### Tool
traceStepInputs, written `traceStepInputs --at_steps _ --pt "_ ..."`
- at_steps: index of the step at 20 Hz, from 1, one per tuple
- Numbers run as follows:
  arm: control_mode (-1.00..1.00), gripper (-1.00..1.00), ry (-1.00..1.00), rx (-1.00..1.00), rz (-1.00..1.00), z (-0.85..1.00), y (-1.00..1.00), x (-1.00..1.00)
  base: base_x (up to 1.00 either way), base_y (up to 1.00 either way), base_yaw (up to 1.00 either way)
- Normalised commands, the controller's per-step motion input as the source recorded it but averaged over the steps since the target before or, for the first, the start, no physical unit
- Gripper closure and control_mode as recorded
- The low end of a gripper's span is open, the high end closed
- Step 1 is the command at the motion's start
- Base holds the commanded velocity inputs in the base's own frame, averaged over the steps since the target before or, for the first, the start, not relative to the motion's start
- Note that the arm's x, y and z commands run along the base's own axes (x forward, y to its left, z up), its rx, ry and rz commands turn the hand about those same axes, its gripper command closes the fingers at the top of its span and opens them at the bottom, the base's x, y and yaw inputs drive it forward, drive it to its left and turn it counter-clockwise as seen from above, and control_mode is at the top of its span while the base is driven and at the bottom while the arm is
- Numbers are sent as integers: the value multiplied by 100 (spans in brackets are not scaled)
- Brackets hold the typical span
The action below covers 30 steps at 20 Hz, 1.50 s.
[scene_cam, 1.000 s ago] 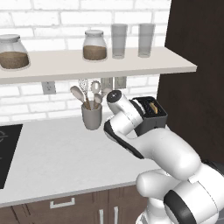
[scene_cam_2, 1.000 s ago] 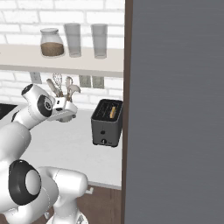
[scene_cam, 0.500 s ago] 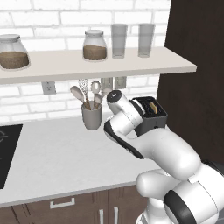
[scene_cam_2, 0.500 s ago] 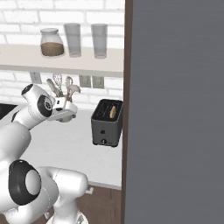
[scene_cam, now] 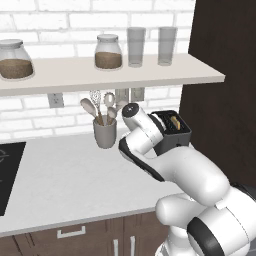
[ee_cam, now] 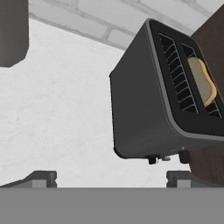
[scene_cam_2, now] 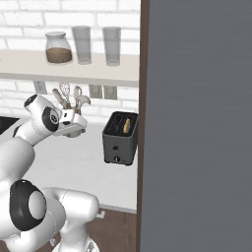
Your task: Start the toaster. Once the lever pops up, take the bread to the plate on the dining counter.
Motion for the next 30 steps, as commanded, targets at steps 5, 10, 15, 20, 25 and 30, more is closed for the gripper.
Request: traceStepInputs --at_steps 5,10,15,20,25,30 --pt "-100 -100 0 0 0 0 0 0 0 0 0" --pt "-100 -100 0 0 0 0 0 0 0 0 0" --pt "-100 -100 0 0 0 0 0 0 0 0 0" --pt "-100 -100 0 0 0 0 0 0 0 0 0" --pt "-100 -100 0 0 0 0 0 0 0 0 0" --pt "-100 -100 0 0 0 0 0 0 0 0 0"
